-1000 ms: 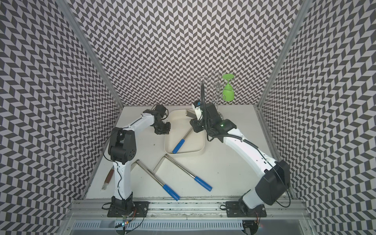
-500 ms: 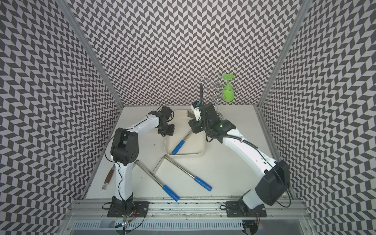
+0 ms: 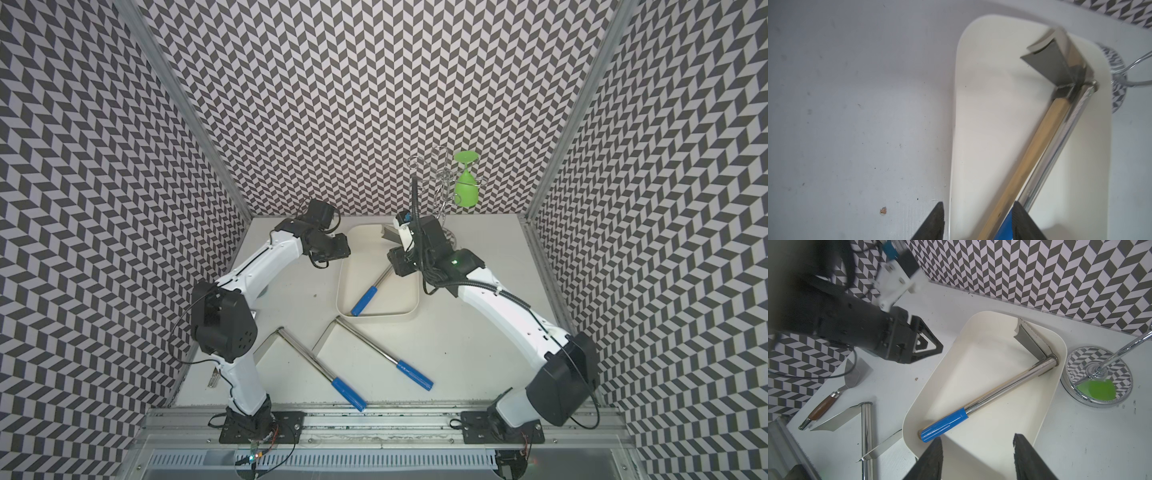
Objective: Put the small hoe into the storage box
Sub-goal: Adjust the storage box at the center of the board, then pick up the hoe from the center of the board.
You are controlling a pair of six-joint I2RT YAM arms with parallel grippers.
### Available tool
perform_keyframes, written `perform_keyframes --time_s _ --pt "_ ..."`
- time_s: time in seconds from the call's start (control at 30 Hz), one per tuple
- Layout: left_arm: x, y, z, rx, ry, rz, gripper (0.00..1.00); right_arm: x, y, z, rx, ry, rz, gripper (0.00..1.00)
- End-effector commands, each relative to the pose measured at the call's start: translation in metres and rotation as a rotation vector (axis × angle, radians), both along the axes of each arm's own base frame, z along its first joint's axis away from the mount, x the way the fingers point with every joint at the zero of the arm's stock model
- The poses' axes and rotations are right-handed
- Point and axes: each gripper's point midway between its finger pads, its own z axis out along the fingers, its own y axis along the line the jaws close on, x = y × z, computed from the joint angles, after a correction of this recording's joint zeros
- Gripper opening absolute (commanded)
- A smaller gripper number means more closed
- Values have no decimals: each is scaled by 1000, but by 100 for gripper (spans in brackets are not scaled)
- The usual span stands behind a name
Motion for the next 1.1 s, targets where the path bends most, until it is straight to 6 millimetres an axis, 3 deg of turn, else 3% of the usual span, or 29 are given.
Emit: perform_keyframes --time_s 0.0,0.13,0.27,0.47,0.67,1.07 --pt "-28 36 11 -12 33 181 53 -10 1 14 54 -31 15 55" --pt "-92 72 -2 -52 167 347 53 -18 -2 4 59 -15 22 56" --pt "-149 90 -11 -111 255 495 53 -24 -3 -2 69 -6 32 56" --pt "-217 100 -67 -130 452 676 54 -32 4 -7 81 4 63 56" --pt "-252 110 -116 -57 604 764 54 -35 8 -7 72 -1 79 56" --pt "-259 113 -147 -122 610 859 55 -30 8 -10 49 -4 76 57"
